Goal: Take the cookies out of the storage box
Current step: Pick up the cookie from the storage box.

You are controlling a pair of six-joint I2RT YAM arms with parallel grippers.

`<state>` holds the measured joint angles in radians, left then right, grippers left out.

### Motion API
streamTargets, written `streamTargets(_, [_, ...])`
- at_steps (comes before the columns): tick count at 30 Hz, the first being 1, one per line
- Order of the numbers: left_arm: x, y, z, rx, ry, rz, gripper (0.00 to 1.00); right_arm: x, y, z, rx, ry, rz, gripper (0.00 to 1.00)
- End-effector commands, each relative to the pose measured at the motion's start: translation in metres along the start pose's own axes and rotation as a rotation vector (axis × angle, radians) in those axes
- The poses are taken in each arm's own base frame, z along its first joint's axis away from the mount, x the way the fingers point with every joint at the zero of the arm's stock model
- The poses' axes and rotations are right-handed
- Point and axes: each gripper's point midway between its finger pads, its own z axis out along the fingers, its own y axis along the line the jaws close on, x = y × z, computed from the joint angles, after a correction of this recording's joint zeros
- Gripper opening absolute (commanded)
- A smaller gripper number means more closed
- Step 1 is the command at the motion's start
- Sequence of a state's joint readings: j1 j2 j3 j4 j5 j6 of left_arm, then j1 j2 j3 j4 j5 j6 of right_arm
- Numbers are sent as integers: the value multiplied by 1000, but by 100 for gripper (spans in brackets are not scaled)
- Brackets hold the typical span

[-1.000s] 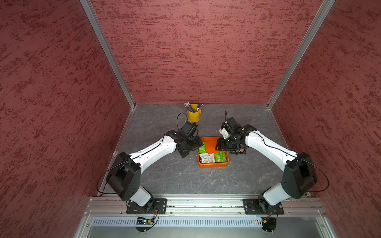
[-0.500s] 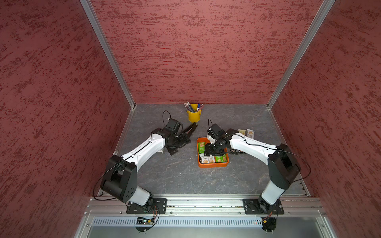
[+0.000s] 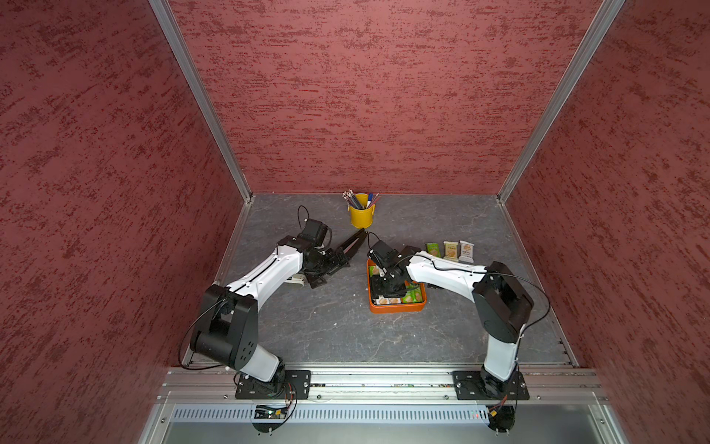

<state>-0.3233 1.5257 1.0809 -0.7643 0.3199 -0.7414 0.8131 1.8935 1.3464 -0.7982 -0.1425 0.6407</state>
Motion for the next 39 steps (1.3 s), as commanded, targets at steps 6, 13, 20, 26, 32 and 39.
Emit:
streamTargets(6, [4, 6, -15, 21, 1, 25, 100, -8, -6, 10, 104, -38, 32, 62])
streamTargets(13, [5, 8, -18, 28, 2, 24, 100, -8, -8, 13, 129, -42, 46, 50])
streamTargets(20, [4, 4, -16, 43, 5, 23, 100, -9, -8, 1, 124, -64, 45, 40])
streamTargets(26, [2, -1, -15, 63, 6, 21, 100, -13, -1, -14, 102, -88, 30, 40])
streamTargets(32, [-3, -10, -11, 77, 5, 28, 100, -16, 2, -33, 92, -112, 9, 40])
streamTargets(39, [-6, -35, -4, 102, 0, 52, 100, -18, -9, -56, 111, -145, -6, 40])
